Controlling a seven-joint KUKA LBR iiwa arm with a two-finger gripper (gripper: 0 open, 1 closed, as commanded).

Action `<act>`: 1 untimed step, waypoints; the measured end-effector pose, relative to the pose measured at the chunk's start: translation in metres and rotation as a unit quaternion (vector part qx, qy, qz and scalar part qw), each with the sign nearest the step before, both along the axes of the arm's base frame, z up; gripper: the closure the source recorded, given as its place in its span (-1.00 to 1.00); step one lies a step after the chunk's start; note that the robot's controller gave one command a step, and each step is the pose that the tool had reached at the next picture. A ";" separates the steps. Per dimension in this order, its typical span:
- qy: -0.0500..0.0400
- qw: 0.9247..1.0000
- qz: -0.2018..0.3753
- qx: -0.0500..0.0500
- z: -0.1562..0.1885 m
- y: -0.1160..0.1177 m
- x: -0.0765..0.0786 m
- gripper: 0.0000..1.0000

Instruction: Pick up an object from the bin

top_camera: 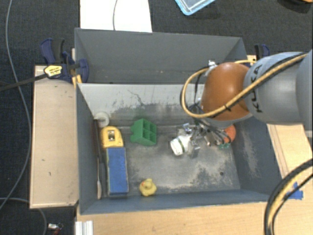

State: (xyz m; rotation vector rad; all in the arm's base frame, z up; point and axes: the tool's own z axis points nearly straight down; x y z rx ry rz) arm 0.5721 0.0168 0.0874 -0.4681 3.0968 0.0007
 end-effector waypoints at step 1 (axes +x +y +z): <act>-0.007 0.999 0.034 -0.001 0.030 -0.007 0.002 1.00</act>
Offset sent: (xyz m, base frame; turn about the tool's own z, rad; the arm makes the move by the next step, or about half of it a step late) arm 0.0072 0.0094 -0.0174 -0.3809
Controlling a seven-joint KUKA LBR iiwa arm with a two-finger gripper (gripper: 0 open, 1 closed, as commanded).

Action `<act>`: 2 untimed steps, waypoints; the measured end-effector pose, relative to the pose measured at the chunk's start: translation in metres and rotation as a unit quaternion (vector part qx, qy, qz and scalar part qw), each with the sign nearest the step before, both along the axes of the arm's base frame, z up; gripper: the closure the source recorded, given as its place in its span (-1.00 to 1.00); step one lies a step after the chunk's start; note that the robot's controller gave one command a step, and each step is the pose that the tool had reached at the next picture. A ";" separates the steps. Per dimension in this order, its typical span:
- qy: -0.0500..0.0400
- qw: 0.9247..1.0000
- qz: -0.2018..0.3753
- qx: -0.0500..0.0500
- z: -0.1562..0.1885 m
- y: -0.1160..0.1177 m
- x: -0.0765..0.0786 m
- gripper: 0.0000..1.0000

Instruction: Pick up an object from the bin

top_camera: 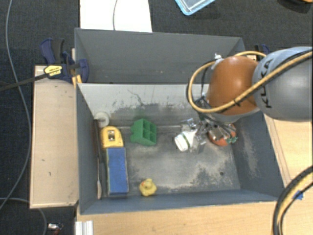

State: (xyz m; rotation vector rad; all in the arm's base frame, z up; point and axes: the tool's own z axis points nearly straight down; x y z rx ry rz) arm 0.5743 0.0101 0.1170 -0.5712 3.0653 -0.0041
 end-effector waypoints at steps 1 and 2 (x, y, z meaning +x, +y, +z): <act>0.000 0.991 0.136 -0.003 -0.034 0.012 0.004 1.00; 0.003 0.993 0.121 -0.002 0.015 0.009 0.006 1.00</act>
Offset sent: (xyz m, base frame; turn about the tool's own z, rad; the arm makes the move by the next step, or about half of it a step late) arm 0.0157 0.0037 0.1210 -0.0730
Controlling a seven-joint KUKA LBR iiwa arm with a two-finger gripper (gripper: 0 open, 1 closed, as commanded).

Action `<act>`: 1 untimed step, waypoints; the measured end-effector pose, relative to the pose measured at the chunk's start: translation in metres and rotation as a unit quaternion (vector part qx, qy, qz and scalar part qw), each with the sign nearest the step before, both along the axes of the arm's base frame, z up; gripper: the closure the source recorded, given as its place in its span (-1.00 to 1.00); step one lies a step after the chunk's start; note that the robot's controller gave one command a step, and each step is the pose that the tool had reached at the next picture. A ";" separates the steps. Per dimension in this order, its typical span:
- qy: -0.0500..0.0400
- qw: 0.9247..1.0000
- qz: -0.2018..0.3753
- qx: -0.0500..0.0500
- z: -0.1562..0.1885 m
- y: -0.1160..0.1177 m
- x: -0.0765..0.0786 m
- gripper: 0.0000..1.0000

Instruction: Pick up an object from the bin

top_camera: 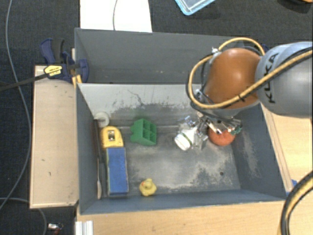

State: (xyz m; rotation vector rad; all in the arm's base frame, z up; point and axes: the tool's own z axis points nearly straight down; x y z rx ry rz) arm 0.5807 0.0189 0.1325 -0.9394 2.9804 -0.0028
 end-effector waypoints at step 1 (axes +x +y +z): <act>0.000 0.998 0.056 0.000 0.091 -0.002 -0.005 1.00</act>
Offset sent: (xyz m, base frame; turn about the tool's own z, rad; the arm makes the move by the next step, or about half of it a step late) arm 0.0004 0.0005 0.1443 0.0447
